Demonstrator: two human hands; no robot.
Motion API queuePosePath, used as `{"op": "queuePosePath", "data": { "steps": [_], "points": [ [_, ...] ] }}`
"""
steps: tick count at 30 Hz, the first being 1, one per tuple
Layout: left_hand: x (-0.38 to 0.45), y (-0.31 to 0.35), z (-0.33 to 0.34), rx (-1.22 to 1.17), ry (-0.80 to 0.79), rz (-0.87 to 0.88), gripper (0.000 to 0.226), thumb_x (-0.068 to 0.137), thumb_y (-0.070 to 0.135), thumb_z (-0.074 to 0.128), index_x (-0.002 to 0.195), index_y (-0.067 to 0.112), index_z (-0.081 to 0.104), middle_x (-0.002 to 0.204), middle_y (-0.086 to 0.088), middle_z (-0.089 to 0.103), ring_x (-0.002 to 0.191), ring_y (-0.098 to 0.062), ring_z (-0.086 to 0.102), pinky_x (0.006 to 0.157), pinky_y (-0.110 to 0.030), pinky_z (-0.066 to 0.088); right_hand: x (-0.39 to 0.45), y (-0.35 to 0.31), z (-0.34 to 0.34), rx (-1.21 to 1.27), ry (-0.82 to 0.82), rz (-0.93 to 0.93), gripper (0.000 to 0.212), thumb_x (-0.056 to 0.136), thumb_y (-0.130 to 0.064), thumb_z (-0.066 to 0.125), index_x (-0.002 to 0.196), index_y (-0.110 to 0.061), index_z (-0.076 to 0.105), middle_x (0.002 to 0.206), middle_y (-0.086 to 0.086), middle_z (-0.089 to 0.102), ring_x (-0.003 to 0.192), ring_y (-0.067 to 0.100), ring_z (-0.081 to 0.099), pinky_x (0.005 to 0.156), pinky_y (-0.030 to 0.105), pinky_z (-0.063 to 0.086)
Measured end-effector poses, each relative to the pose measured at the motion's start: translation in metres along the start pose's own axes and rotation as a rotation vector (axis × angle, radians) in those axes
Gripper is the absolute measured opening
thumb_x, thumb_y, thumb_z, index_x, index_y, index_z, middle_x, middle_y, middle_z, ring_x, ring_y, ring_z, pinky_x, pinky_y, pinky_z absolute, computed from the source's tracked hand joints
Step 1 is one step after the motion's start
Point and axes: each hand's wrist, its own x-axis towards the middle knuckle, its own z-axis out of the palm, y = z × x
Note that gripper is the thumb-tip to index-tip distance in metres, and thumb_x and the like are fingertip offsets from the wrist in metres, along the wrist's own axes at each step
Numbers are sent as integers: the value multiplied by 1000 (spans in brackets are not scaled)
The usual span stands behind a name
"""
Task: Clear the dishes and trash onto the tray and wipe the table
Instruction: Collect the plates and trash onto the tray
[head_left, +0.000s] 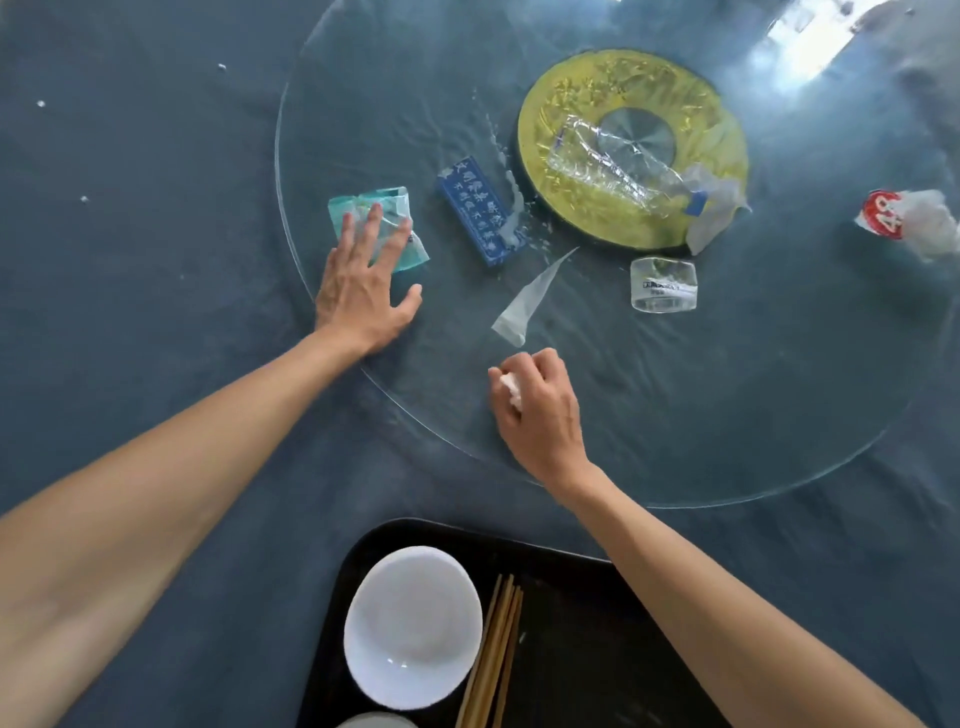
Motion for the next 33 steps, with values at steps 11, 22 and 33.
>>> {"op": "queuePosePath", "data": {
  "steps": [11,22,33],
  "points": [
    [2,9,11,-93,117,29,57,96,3,52,149,24,46,166,-3,21,154,-28,14,112,-47,40,84,-2,-1,-63,25,438,74,88,-57,70,144,-14,45,134,7,51,106,30,67,76,34,41],
    [-91,64,-15,-302,175,98,42,98,7,54,139,14,59,159,-13,37,150,-34,28,119,-42,31,6,-5,-61,149,35,435,30,89,-27,72,116,-18,66,109,-1,66,95,14,61,81,28,46],
    [-275,177,6,-467,-7,527,46,94,6,62,139,16,60,157,-10,41,148,-26,33,117,-44,36,-203,40,-151,152,-160,630,28,87,-35,78,109,-22,68,105,-6,71,101,12,66,81,23,47]
  ]
}}
